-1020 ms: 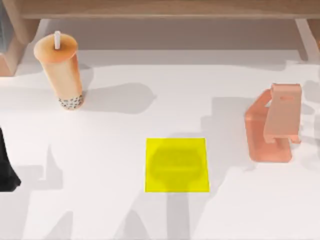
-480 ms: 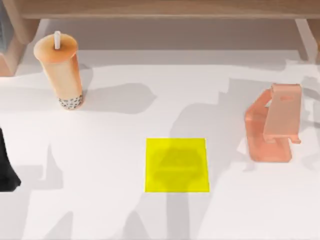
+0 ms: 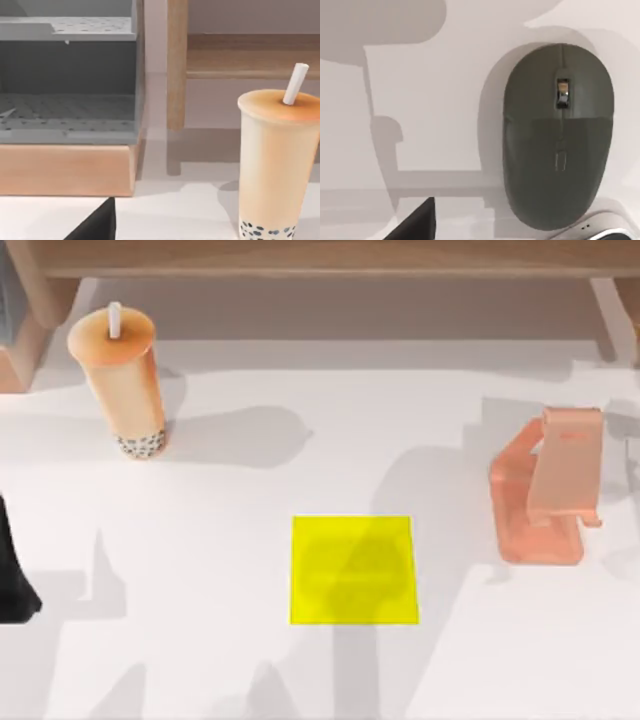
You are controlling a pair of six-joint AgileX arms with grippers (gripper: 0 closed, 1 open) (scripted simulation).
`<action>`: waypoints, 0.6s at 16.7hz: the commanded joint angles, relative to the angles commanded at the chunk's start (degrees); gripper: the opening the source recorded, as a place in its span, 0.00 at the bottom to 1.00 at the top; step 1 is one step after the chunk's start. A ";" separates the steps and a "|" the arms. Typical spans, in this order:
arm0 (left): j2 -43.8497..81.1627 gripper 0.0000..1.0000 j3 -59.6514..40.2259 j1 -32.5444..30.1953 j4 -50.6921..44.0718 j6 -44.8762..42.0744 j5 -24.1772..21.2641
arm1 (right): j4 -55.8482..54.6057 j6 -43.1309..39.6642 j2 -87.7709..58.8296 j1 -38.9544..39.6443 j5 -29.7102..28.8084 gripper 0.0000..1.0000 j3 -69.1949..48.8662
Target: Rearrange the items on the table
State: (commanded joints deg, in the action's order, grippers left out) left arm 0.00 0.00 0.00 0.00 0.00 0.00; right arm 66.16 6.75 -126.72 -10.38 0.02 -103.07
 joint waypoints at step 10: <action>0.00 1.00 0.00 0.00 0.00 0.00 0.00 | -12.15 0.23 -3.54 0.19 -0.04 1.00 8.62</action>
State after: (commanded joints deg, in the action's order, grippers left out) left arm 0.00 0.00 0.00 0.00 0.00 0.00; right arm 54.01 6.98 -130.25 -10.19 -0.01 -94.45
